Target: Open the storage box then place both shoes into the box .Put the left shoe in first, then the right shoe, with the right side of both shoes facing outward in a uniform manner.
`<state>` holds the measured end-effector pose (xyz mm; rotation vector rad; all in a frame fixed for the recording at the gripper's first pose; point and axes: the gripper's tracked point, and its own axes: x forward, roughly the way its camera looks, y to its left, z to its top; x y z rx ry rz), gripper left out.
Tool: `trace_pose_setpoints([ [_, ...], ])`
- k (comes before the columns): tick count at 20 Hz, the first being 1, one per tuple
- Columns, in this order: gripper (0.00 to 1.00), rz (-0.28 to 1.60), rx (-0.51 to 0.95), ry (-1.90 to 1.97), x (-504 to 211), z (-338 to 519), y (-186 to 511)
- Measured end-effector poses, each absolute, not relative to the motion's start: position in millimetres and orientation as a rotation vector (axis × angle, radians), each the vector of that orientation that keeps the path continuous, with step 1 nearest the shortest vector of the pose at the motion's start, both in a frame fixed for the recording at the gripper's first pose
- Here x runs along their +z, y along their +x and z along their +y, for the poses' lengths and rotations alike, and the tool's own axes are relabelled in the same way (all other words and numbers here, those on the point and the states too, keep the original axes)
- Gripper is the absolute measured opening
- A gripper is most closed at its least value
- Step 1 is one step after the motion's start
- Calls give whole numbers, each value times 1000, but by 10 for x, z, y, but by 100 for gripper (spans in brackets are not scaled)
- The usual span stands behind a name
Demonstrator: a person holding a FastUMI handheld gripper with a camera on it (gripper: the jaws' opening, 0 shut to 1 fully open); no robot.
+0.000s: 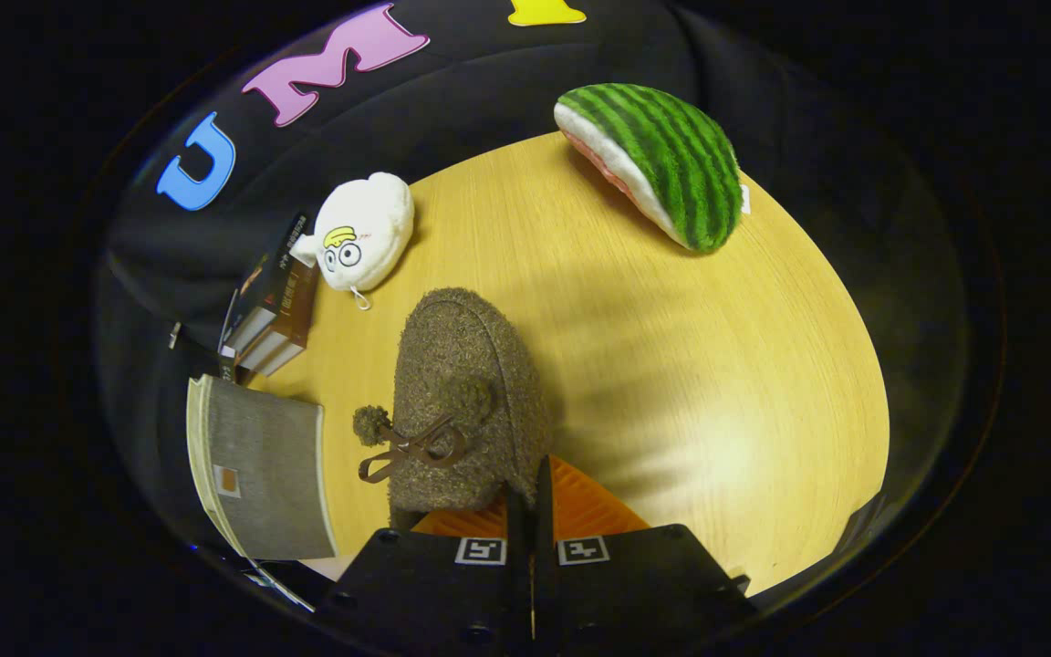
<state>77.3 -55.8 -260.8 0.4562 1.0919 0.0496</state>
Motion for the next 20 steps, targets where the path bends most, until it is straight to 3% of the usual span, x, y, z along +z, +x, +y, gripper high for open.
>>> trace_pose_setpoints([
  [12,6,929,140,706,-1220,603,511],
  [20,6,912,241,772,-690,1611,329],
])
